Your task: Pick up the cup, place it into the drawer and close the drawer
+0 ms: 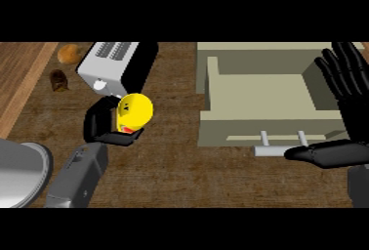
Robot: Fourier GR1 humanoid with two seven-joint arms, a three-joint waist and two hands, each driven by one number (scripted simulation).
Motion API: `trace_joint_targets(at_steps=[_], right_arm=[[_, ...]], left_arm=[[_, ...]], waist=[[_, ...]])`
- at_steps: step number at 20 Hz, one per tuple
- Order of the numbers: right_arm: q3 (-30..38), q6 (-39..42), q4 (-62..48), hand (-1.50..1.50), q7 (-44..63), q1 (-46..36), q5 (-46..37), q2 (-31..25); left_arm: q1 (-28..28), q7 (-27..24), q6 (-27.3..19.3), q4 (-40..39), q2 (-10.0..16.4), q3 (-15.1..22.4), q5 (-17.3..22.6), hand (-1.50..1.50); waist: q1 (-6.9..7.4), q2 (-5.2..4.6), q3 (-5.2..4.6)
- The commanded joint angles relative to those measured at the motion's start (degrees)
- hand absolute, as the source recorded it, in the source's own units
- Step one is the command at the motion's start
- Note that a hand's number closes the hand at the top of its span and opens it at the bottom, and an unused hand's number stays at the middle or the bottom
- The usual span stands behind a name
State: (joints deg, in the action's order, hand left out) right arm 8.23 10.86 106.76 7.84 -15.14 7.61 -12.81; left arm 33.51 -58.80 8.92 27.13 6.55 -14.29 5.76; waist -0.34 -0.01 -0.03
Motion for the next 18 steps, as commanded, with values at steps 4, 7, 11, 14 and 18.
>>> trace_joint_targets(at_steps=[4,7,11,14,18], right_arm=[[-0.48,-1.61,-0.01,-1.5,-1.54,0.48,-2.27,1.17],[1.72,0.43,0.43,-1.5,0.13,0.4,0.85,-0.86],[1.27,0.31,-0.52,-1.5,-2.55,1.92,-0.68,-0.11],[0.44,0.0,-0.09,-1.5,-0.5,0.04,-0.48,0.04],[-0.19,-2.5,-2.54,-1.5,-1.11,-2.79,-2.63,1.42]], left_arm=[[6.82,11.51,-3.57,13.51,-4.92,4.5,-0.21,1.5],[8.69,18.22,-6.41,18.71,-6.41,7.51,-0.15,1.5],[14.76,28.3,-9.09,24.08,-6.5,8.68,1.17,1.5],[21.79,33.59,-14.02,22.92,-6.52,9.95,0.0,1.5],[28.44,35.06,-19.36,17.09,-6.54,13.48,2.11,1.5]], waist=[[0.94,0.53,0.11],[0.68,0.47,0.09],[0.4,0.35,0.07],[-0.3,0.13,0.05],[-0.95,-0.25,0.04]])
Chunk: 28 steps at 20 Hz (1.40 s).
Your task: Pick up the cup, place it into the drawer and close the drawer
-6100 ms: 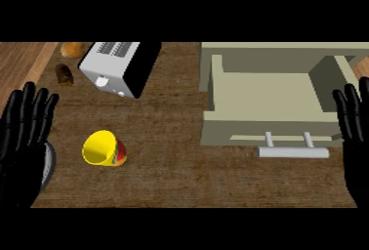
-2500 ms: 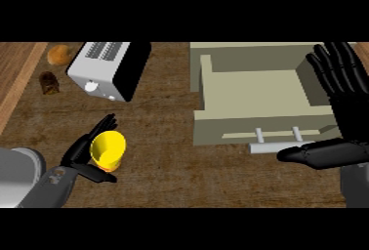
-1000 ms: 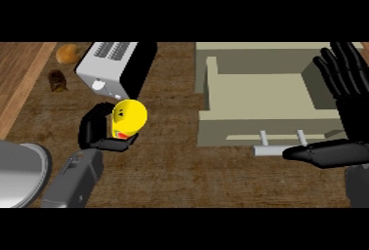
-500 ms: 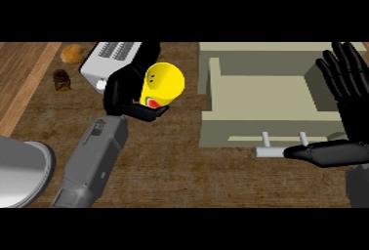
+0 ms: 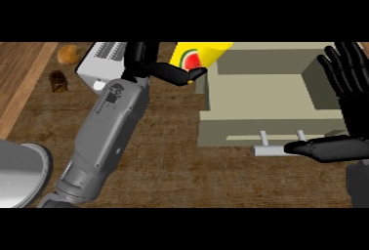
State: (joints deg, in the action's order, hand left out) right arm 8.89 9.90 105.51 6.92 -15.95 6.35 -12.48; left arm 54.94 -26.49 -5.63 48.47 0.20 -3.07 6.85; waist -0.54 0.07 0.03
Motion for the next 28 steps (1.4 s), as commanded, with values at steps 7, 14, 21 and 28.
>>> trace_joint_targets(at_steps=[7,14,21,28], right_arm=[[1.35,1.33,-3.52,-1.5,-2.03,-2.22,0.77,-1.15],[-2.07,1.28,-4.87,-1.5,-2.64,-4.88,-0.41,0.83],[-2.9,3.57,-3.26,-1.5,-2.57,-3.76,0.75,0.19],[-4.08,5.23,-4.31,-1.5,-3.78,-6.8,2.95,1.32]], left_arm=[[18.17,12.81,-13.48,-15.3,-0.2,7.93,4.76,1.5],[23.71,14.25,-16.42,-27.07,-0.2,13.9,8.21,1.5],[21.37,15.09,-9.11,-31.88,-0.2,19.94,9.22,1.5],[17.8,12.36,-10.82,-29.18,-0.2,22.5,14.24,-1.5]], waist=[[-2.59,-0.61,0.04],[-5.35,-1.48,0.09],[-8.73,-2.28,0.12],[-12.31,-3.04,0.1]])
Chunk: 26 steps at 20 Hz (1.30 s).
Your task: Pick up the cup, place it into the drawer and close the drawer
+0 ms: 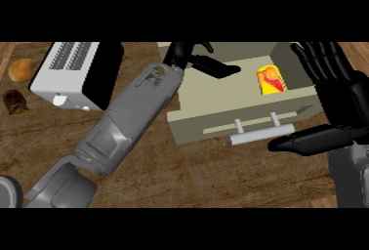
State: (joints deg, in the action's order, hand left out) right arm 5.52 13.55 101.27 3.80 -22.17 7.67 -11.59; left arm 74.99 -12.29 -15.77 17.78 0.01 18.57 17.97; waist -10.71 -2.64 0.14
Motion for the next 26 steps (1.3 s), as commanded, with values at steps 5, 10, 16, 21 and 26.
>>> trace_joint_targets(at_steps=[5,10,16,21,26], right_arm=[[-5.03,7.98,-0.58,1.5,0.33,-1.78,7.52,1.88],[-10.95,16.61,-1.32,1.5,2.81,-1.69,11.41,0.27],[-15.79,24.46,-0.73,1.5,8.69,-0.02,4.75,-9.59],[-17.85,20.71,3.19,-1.5,4.33,4.16,-12.46,-12.63],[-24.14,12.93,-4.97,-1.5,1.43,6.79,-25.11,-8.21]], left_arm=[[-3.09,-5.89,0.23,3.77,-0.01,-1.1,8.79,-1.5],[-3.48,-12.87,2.11,6.72,-0.01,-2.51,13.64,-1.5],[-3.51,-16.28,-1.04,6.01,-0.01,-3.6,17.46,-1.5],[-3.59,-16.87,-1.48,4.25,-0.01,-4.47,18.35,-1.5],[-4.84,-18.4,-0.57,5.93,-0.01,-4.08,20.77,-1.5]], waist=[[-2.47,-0.64,-0.07],[-0.27,-0.11,-0.18],[3.22,1.15,-0.19],[6.52,1.86,-0.09],[8.81,2.03,-0.09]])
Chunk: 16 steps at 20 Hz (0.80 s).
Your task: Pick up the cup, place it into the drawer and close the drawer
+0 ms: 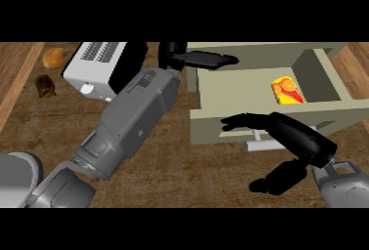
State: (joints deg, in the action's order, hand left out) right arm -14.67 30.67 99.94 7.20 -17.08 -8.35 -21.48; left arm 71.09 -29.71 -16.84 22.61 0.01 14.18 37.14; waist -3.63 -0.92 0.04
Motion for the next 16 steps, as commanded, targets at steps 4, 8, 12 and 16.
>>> trace_joint_targets(at_steps=[4,8,12,16], right_arm=[[-5.57,-7.16,-18.09,-1.5,-6.23,-2.3,-15.02,3.13],[-6.74,-8.96,-32.55,-1.5,-14.03,-5.98,-19.9,2.47],[-4.52,-14.66,-48.12,1.5,-19.24,-12.72,-22.48,5.76],[0.77,-19.51,-57.11,1.5,-26.49,-18.48,-21.22,5.58]], left_arm=[[-5.46,-2.69,2.51,3.81,0.01,-0.51,0.74,-1.5],[-9.25,-1.91,2.77,7.87,1.03,-0.16,0.46,-1.5],[-12.57,-1.21,6.36,10.59,4.44,-1.13,1.42,-1.5],[-15.53,-1.48,7.27,13.38,5.38,-0.49,1.15,-1.5]], waist=[[4.91,0.52,0.0],[6.57,0.68,0.04],[7.98,0.36,0.09],[9.86,-0.08,0.21]])
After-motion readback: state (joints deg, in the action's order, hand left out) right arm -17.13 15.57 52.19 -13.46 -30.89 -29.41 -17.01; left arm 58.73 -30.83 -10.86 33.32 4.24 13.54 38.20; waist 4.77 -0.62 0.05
